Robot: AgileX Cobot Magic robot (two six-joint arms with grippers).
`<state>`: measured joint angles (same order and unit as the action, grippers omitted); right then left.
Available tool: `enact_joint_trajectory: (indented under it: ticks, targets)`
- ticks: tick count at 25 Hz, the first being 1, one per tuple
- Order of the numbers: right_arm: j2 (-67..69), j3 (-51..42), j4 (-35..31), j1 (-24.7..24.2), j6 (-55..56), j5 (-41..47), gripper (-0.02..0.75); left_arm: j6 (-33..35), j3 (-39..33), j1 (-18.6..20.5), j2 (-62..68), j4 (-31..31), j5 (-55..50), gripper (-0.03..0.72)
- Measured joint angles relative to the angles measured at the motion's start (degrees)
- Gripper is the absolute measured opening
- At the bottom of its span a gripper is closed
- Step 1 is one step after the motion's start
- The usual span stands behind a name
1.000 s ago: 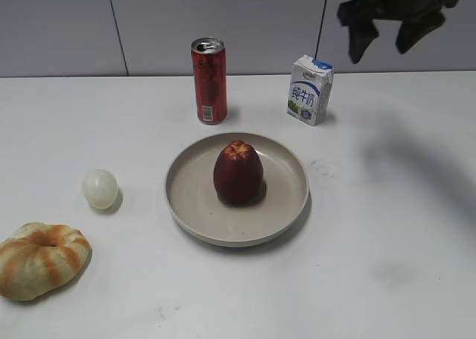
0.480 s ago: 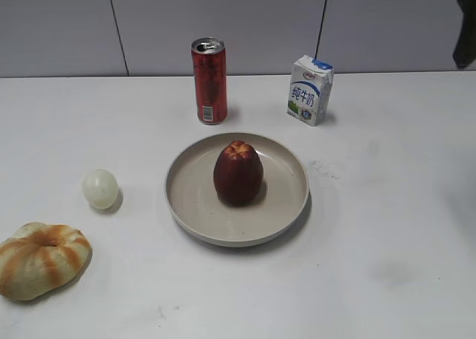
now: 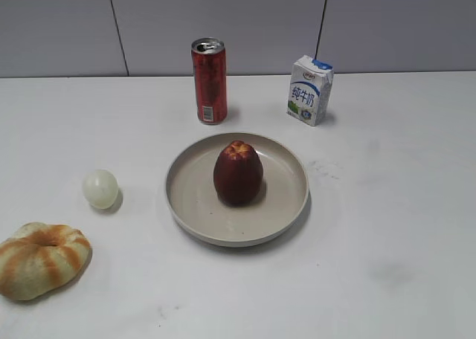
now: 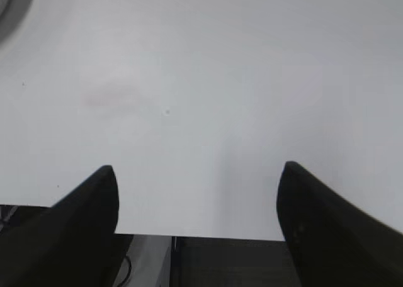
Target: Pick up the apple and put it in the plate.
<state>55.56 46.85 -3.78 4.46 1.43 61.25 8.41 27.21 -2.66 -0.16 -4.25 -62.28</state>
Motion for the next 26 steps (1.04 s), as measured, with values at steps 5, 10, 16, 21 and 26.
enact_joint_trajectory:
  ticks: [5, 10, 16, 21, 26]
  targets:
    - [-13.77, -11.0, 0.0, 0.0, -0.05, -1.98, 0.591, 0.0, 0.0, 0.0, 0.0, 0.0, 0.0, 0.236]
    - [-26.37, -17.8, 0.06, 0.0, -0.18, -1.36, 0.59, 0.0, 0.0, 0.0, 0.0, 0.0, 0.0, 0.236]
    - [-38.89, -18.0, 0.1, 0.0, -0.22, -1.36, 0.59, 0.0, 0.0, 0.0, 0.0, 0.0, 0.0, 0.236]
    - [-48.77, -18.0, 0.1, 0.0, -0.22, -1.32, 0.59, 0.0, 0.0, 0.0, 0.0, 0.0, 0.0, 0.236]
    - [-55.5, -18.1, 0.1, 0.0, -0.24, -1.27, 0.59, 0.0, 0.0, 0.0, 0.0, 0.0, 0.0, 0.236]
